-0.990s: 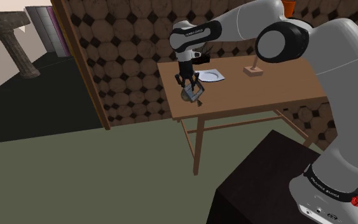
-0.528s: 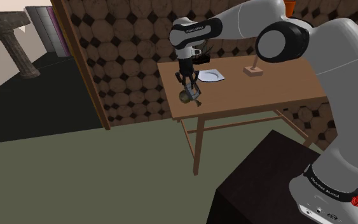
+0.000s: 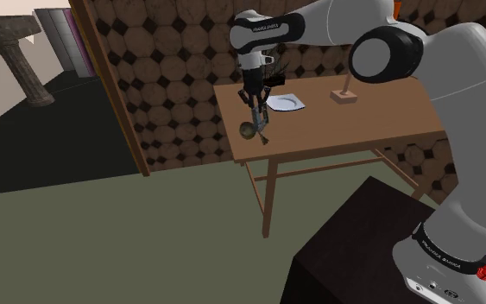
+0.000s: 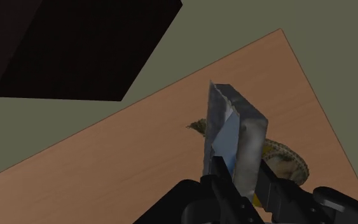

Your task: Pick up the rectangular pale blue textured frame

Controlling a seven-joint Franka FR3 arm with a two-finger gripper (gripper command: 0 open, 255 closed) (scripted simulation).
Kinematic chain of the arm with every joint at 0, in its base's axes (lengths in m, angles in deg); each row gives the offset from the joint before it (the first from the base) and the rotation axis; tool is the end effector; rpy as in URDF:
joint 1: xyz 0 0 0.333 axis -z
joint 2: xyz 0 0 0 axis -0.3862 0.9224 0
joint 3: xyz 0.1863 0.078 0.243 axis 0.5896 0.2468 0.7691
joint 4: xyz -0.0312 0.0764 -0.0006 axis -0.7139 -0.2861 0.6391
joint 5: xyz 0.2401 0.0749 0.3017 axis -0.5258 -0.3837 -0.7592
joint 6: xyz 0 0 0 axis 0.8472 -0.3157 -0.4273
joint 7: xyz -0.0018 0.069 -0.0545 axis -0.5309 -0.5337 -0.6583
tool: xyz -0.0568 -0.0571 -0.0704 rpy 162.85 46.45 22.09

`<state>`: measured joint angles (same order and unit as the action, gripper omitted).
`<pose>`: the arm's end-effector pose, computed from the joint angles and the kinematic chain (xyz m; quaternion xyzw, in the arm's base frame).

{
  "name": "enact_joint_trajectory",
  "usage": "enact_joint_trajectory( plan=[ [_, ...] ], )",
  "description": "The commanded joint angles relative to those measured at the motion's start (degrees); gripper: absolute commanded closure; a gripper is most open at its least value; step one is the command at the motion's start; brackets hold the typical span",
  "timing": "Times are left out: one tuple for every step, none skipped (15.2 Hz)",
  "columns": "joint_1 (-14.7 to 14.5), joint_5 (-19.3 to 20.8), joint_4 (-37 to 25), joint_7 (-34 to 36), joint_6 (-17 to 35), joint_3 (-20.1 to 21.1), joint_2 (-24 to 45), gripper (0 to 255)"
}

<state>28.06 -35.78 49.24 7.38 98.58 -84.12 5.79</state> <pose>0.7322 -0.0278 0.3614 0.8645 -0.4851 -0.1219 0.0506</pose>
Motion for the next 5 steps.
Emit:
enact_joint_trajectory(
  plan=[
    [-0.1,0.0,-2.2,0.0,-2.0,0.0,0.3,255],
    [-0.1,0.0,-3.1,0.0,-2.8,0.0,0.3,255],
    [-0.2,0.0,-3.9,0.0,-3.6,0.0,0.4,255],
    [-0.2,0.0,-4.1,0.0,-3.7,0.0,0.4,255],
    [-0.2,0.0,-4.1,0.0,-3.7,0.0,0.4,255]
  ],
)
